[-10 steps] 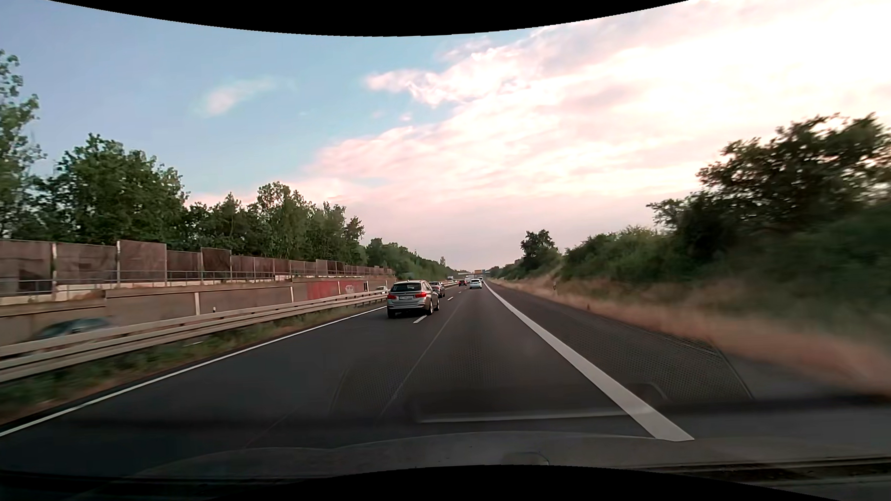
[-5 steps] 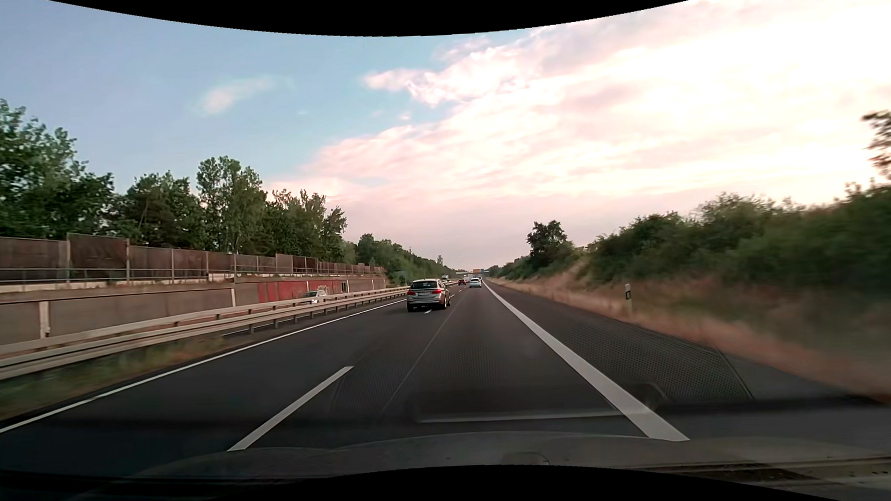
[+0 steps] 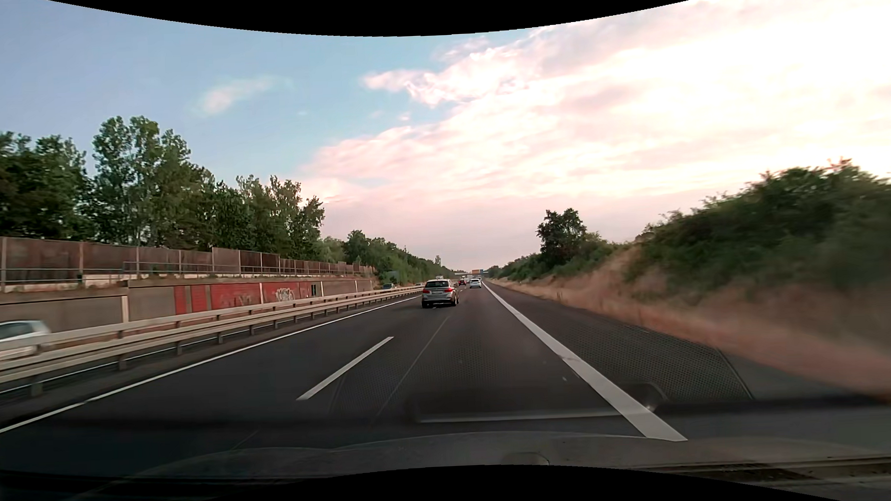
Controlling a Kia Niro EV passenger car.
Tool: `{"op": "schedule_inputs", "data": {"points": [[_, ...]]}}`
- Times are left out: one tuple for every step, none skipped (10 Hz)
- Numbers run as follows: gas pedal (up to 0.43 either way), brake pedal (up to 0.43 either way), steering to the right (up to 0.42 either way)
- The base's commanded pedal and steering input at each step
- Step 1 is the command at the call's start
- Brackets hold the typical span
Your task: Follow the waypoints while adhering to traffic rules and regulations
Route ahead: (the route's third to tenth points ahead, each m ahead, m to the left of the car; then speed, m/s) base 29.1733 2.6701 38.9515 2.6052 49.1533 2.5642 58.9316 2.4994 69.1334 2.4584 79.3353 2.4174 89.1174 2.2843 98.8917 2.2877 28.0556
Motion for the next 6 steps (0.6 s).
{"op": "schedule_inputs", "data": {"points": [[0.079,0.0,-0.003],[0.079,0.0,-0.003],[0.079,0.0,-0.003],[0.079,0.0,-0.003],[0.079,0.0,-0.003],[0.079,0.0,-0.003]]}}
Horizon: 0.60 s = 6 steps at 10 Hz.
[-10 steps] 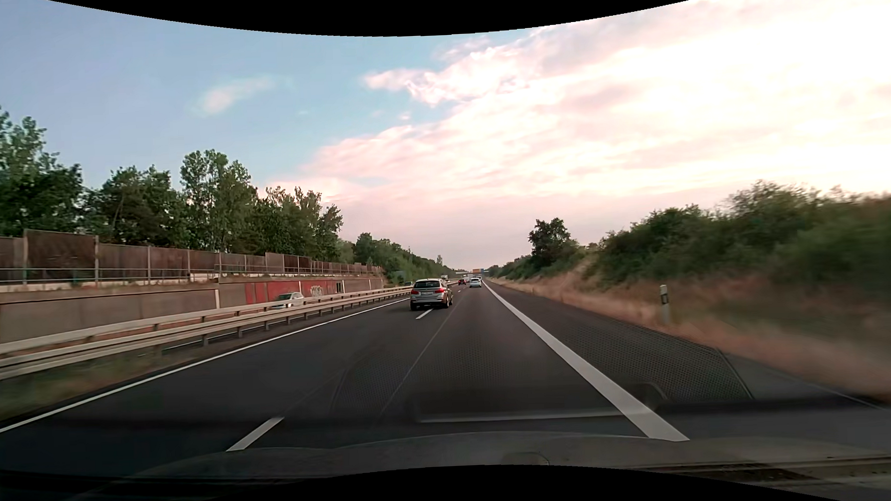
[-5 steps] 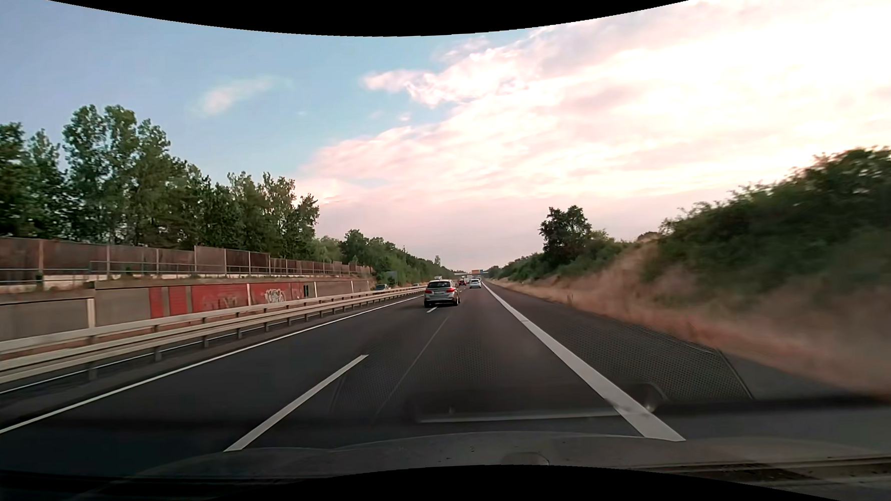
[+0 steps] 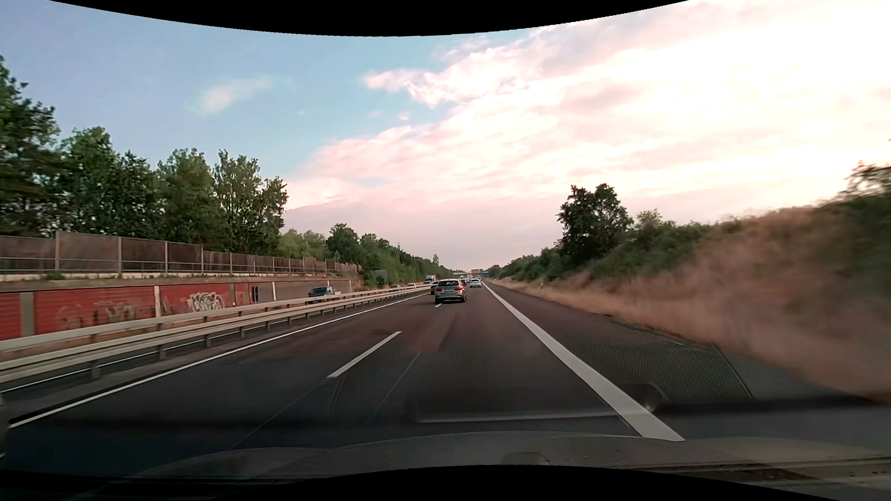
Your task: Follow the waypoints while adhering to traffic rules and regulations
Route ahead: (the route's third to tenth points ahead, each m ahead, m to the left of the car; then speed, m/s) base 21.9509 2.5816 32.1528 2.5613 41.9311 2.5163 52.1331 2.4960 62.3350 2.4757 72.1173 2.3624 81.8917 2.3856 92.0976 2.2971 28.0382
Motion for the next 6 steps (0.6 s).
{"op": "schedule_inputs", "data": {"points": [[0.079,0.0,-0.003],[0.079,0.0,-0.003],[0.079,0.0,-0.003],[0.079,0.0,-0.003],[0.079,0.0,-0.003],[0.079,0.0,-0.003]]}}
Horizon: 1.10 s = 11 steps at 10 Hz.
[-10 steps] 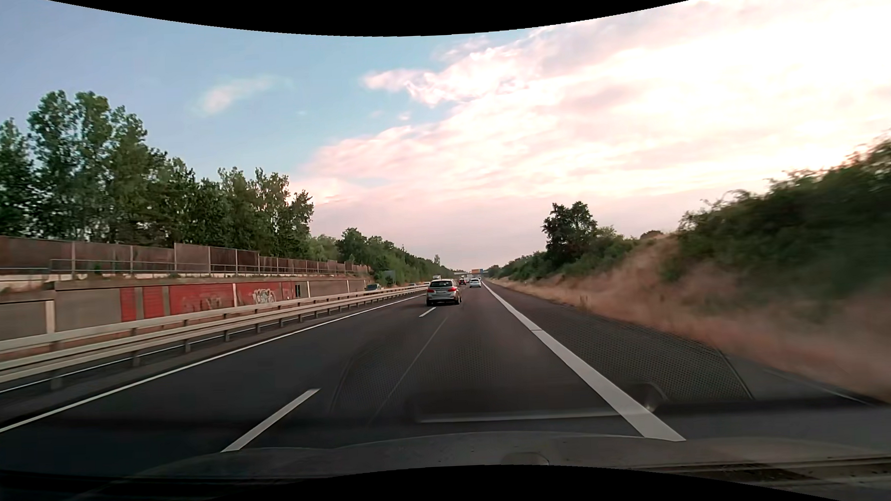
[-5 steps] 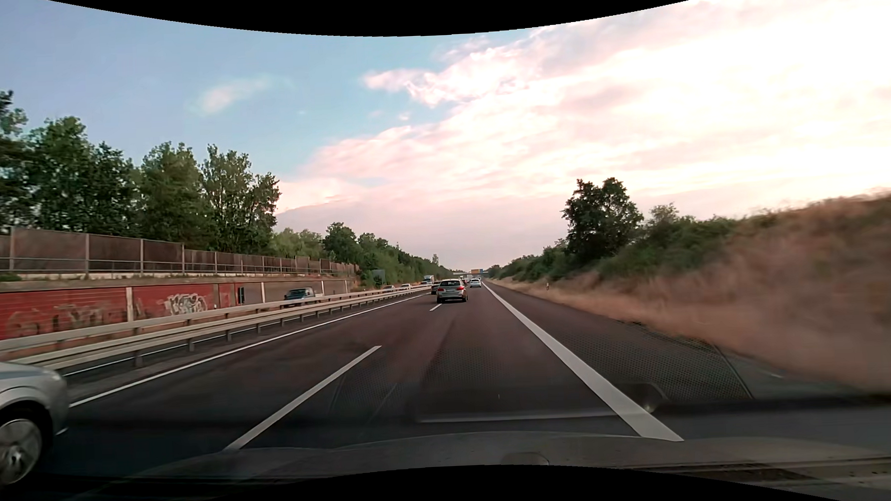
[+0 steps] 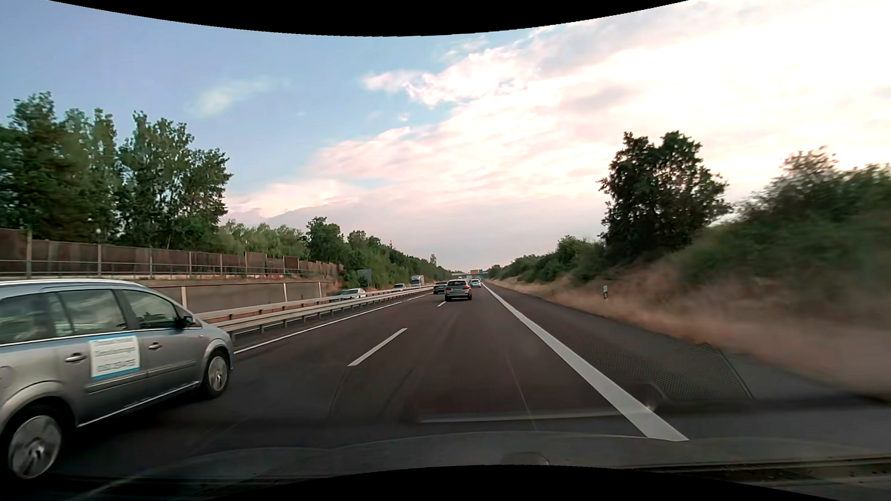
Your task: Follow the waypoints while adhering to traffic rules and regulations
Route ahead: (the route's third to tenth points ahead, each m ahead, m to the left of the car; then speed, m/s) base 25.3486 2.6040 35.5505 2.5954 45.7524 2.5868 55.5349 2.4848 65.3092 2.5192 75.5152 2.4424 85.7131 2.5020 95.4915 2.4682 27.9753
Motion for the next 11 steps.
{"op": "schedule_inputs", "data": {"points": [[0.079,0.0,-0.003],[0.079,0.0,-0.003],[0.079,0.0,-0.003],[0.079,0.0,-0.003],[0.079,0.0,-0.003],[0.079,0.0,-0.003],[0.079,0.0,-0.003],[0.079,0.0,-0.003],[0.087,0.0,-0.003],[0.087,0.0,-0.003],[0.087,0.0,-0.003]]}}
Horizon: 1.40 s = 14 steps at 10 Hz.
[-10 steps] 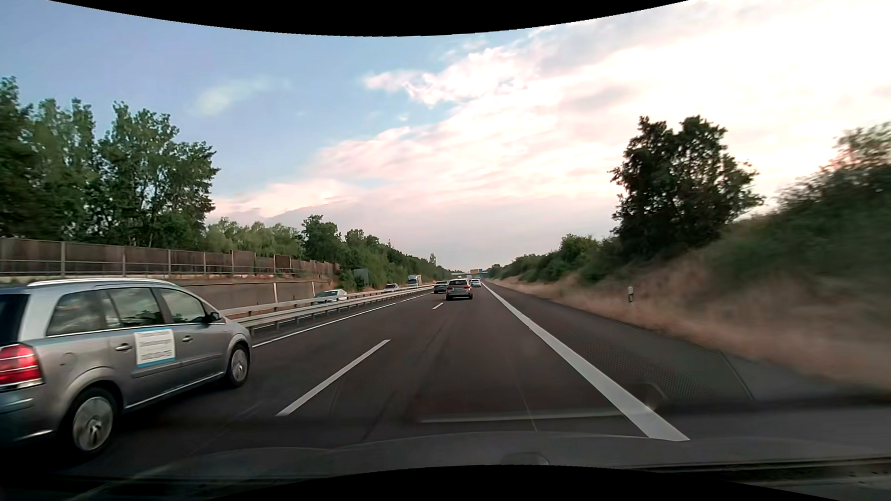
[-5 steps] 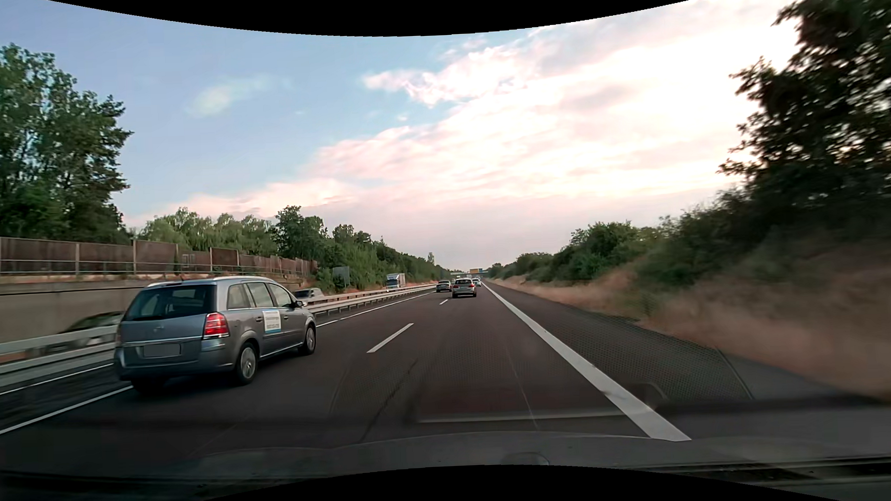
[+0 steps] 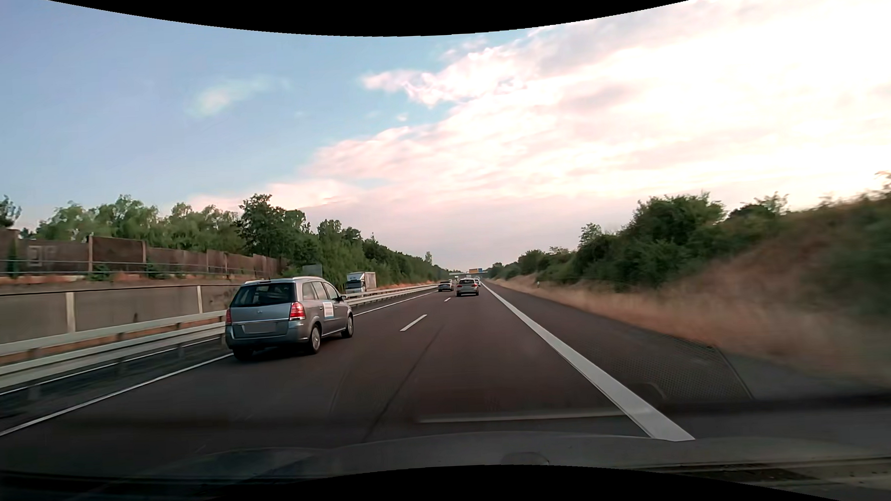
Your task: Follow the waypoints while adhering to traffic rules and regulations
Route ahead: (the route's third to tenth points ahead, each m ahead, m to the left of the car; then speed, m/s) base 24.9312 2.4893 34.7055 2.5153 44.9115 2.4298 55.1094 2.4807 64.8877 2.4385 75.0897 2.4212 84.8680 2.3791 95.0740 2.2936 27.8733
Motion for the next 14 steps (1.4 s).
{"op": "schedule_inputs", "data": {"points": [[0.087,0.0,-0.003],[0.087,0.0,-0.003],[0.087,0.0,-0.003],[0.087,0.0,-0.003],[0.087,0.0,-0.003],[0.098,0.0,-0.003],[0.098,0.0,-0.004],[0.098,0.0,-0.004],[0.098,0.0,-0.004],[0.11,0.0,-0.004],[0.11,0.0,-0.004],[0.11,0.0,-0.004],[0.11,0.0,-0.004],[0.118,0.0,-0.004]]}}
